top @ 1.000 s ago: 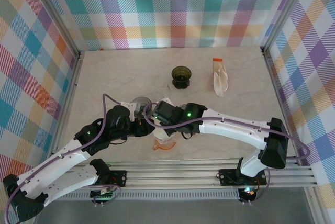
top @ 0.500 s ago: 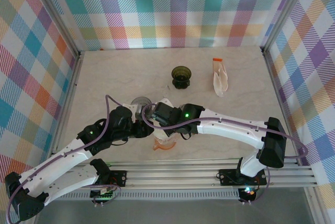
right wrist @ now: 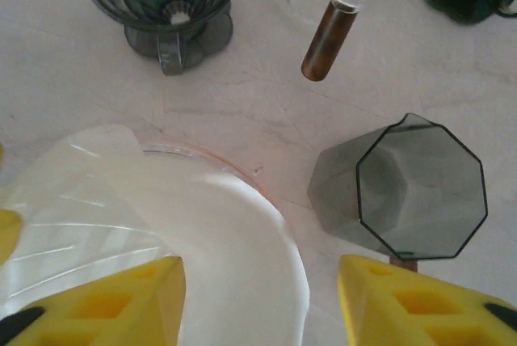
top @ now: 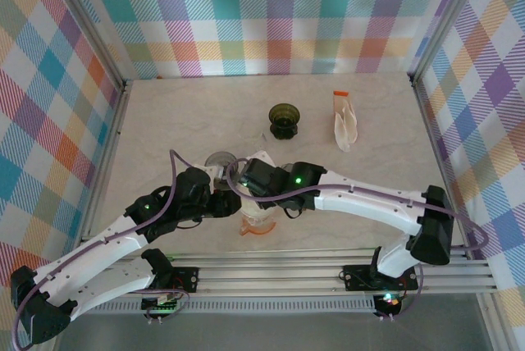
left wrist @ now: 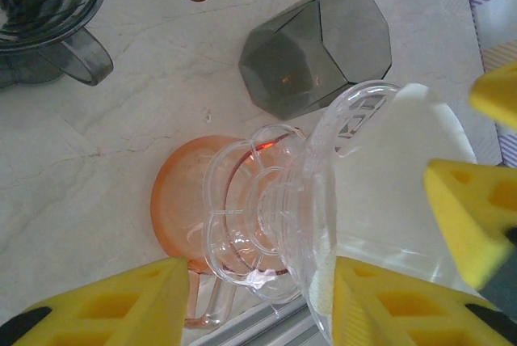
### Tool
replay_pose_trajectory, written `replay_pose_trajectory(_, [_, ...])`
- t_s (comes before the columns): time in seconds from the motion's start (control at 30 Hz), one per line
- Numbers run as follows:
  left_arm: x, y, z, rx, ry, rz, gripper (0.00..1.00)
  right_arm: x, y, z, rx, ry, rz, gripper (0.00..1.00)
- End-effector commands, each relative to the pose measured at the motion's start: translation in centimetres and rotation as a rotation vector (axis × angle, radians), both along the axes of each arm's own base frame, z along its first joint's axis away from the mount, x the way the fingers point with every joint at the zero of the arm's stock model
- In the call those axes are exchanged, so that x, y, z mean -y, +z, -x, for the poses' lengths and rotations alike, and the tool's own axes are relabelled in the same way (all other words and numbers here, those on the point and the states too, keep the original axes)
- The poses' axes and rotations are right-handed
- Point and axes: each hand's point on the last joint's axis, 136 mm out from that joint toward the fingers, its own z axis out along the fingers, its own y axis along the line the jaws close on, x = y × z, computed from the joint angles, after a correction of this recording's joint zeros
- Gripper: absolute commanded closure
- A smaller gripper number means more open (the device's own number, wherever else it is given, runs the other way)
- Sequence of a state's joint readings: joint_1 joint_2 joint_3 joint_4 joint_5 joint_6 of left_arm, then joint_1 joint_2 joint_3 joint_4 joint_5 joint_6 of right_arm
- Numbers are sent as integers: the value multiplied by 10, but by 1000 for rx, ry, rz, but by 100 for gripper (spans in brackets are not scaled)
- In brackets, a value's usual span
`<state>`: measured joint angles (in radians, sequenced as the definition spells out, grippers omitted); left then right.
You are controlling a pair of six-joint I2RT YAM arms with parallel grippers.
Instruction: Place the coffee filter in the dripper
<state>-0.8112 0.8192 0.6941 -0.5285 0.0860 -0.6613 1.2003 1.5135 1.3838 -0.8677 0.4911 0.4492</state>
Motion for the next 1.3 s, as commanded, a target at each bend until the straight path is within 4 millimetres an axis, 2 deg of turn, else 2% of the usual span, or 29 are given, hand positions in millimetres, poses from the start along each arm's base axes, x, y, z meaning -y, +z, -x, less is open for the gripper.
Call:
replay_pose_trajectory(0.0, [-2, -8, 4, -14, -10, -20, 52, 0, 14, 3, -56, 6, -85, 38])
replay_pose_trajectory(0.17, [-1, -8, 4, -14, -9, -14, 52, -1, -5, 7, -204, 21, -105, 31])
replay_pose_trajectory(0.33, [0, -9, 4, -16, -10, -10, 52, -2, -24, 5, -248, 18, -61, 30])
replay_pose_trajectory(0.63, [0, -10, 4, -16, -11, -11, 52, -1, -47, -1, -294, 2, -15, 30])
replay_pose_trajectory(1.07, [1, -9, 4, -17, -11, -6, 52, -1, -75, 2, -349, -5, 34, 35])
replay_pose_trajectory(1.17, [2, -5, 4, -14, -13, 7, 49, 1, -79, 2, -349, -10, 42, 35])
replay_pose_trajectory(1.27, [3, 2, 5, -4, -12, 30, 41, 1, -83, 1, -352, -12, 50, 35])
